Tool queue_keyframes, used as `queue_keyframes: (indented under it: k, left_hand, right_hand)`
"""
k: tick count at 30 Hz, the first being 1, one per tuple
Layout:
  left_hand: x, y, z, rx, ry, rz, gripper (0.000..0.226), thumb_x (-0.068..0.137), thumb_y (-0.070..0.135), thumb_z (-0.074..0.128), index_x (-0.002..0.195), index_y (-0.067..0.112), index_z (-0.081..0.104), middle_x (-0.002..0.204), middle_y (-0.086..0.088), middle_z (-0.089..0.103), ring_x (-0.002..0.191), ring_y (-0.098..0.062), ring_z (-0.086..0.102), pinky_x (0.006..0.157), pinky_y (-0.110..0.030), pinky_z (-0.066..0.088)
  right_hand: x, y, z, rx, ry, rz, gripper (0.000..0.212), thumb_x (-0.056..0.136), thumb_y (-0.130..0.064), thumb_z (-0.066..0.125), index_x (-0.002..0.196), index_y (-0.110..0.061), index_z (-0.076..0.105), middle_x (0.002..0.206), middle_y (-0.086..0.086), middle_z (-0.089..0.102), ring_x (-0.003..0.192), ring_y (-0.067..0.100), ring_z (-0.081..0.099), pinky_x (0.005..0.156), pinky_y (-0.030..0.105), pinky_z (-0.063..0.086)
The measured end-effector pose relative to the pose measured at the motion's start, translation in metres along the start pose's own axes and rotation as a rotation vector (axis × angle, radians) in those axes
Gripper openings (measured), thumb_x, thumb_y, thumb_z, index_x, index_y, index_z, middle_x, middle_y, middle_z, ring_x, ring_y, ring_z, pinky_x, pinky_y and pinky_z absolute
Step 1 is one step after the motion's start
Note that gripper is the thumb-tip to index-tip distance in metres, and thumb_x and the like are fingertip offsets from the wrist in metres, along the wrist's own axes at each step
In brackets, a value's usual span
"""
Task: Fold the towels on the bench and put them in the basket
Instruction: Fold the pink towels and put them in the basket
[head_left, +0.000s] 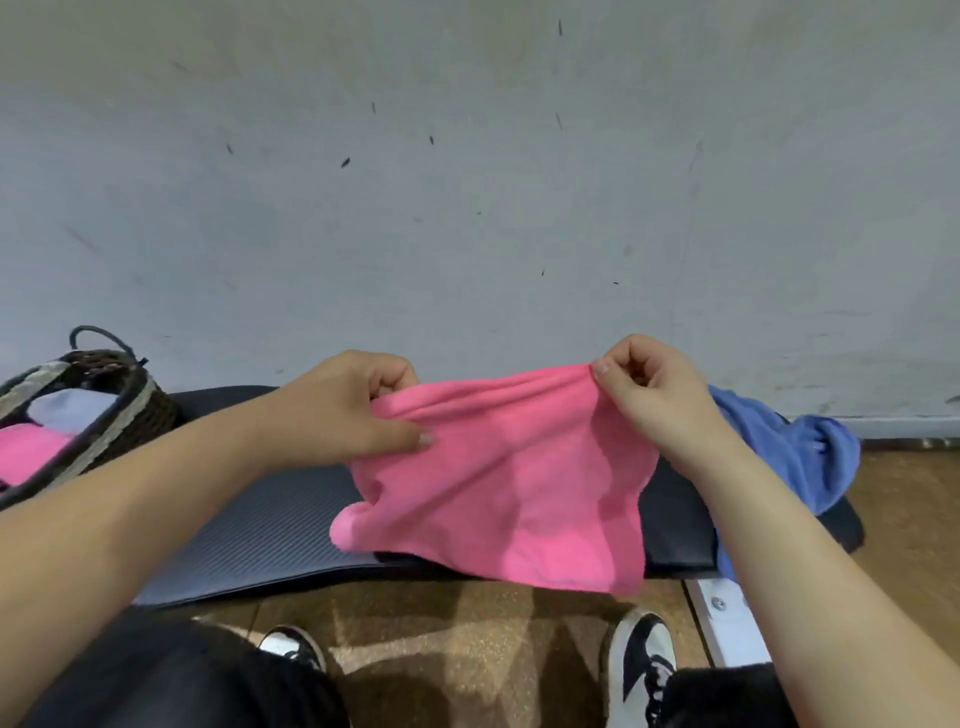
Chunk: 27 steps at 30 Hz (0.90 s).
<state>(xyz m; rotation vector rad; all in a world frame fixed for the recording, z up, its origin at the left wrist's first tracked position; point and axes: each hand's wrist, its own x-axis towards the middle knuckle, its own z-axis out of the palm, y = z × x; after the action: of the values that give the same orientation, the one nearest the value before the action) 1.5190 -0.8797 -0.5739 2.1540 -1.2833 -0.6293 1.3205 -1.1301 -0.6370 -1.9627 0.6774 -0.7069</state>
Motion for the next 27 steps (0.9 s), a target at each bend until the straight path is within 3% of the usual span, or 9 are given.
queue_keyframes:
  k: [3,7,9,13,17,22,24,27]
  left_hand:
    - [-0.018,-0.008,-0.019,0.163,0.076,-0.031,0.037,0.073,0.024,0.09,0.073,0.008,0.057,0.063,0.005,0.05,0.055,-0.006,0.045,0.052,-0.026,0.037]
    - [-0.037,-0.019,-0.04,0.285,0.174,-0.051,0.031,0.069,0.022,0.088,0.069,0.014,0.059,0.062,0.001,0.055,0.055,-0.007,0.044,0.05,-0.023,0.034]
    - [-0.044,-0.03,-0.045,0.293,0.187,-0.073,0.028,0.068,0.023,0.088,0.068,0.017,0.061,0.065,-0.001,0.059,0.058,-0.009,0.046,0.051,-0.024,0.036]
    - [-0.055,-0.056,-0.044,0.295,0.171,-0.119,0.023,0.073,0.02,0.088,0.074,0.019,0.065,0.073,0.005,0.064,0.066,-0.009,0.054,0.053,-0.018,0.038]
    - [-0.056,-0.074,-0.046,0.336,0.155,-0.155,0.02,0.074,0.015,0.085,0.078,0.023,0.067,0.079,0.006,0.067,0.073,-0.011,0.059,0.057,-0.02,0.039]
    - [-0.054,-0.077,-0.039,0.269,-0.049,-0.231,0.023,0.072,0.032,0.09,0.072,0.022,0.07,0.074,0.005,0.07,0.07,-0.013,0.063,0.063,-0.028,0.048]
    - [-0.053,-0.071,-0.036,0.207,-0.104,-0.222,0.03,0.072,0.044,0.091,0.074,0.021,0.071,0.074,0.004,0.071,0.069,-0.015,0.065,0.064,-0.031,0.049]
    - [-0.046,-0.065,-0.032,0.131,-0.107,-0.246,0.05,0.081,0.062,0.076,0.077,0.013,0.069,0.067,0.003,0.066,0.06,-0.01,0.059,0.062,-0.03,0.042]
  right_hand:
    - [0.005,-0.001,0.009,0.074,0.011,0.075,0.025,0.097,-0.014,0.067,0.073,-0.009,0.06,0.056,-0.01,0.047,0.053,0.005,0.04,0.053,0.023,0.033]
    - [0.009,-0.002,0.032,-0.039,0.065,0.123,0.025,0.095,-0.016,0.066,0.075,-0.001,0.061,0.06,0.008,0.056,0.054,0.014,0.045,0.054,0.027,0.036]
    - [0.009,0.004,0.047,-0.146,0.077,0.151,0.024,0.095,-0.019,0.064,0.077,-0.002,0.063,0.063,0.006,0.059,0.06,0.019,0.05,0.059,0.031,0.039]
    - [0.009,0.012,0.072,-0.241,-0.022,0.182,0.022,0.098,-0.029,0.057,0.082,-0.015,0.059,0.069,0.0,0.061,0.065,0.021,0.055,0.06,0.031,0.041]
    - [0.003,0.002,0.06,-0.229,-0.206,0.173,0.023,0.098,-0.022,0.06,0.076,-0.015,0.056,0.063,-0.002,0.056,0.057,0.016,0.046,0.056,0.03,0.036]
    - [-0.023,-0.016,0.005,-0.479,-0.475,0.329,0.023,0.093,-0.028,0.067,0.073,-0.016,0.066,0.07,-0.002,0.065,0.07,0.016,0.058,0.067,0.032,0.044]
    - [-0.027,-0.022,-0.011,-0.589,-0.477,0.378,0.021,0.091,-0.034,0.067,0.078,-0.017,0.071,0.08,0.0,0.071,0.08,0.018,0.064,0.068,0.033,0.046]
    - [-0.024,-0.018,-0.014,-0.679,-0.323,0.333,0.02,0.09,-0.034,0.066,0.076,-0.02,0.069,0.076,-0.002,0.07,0.078,0.019,0.066,0.064,0.031,0.048]
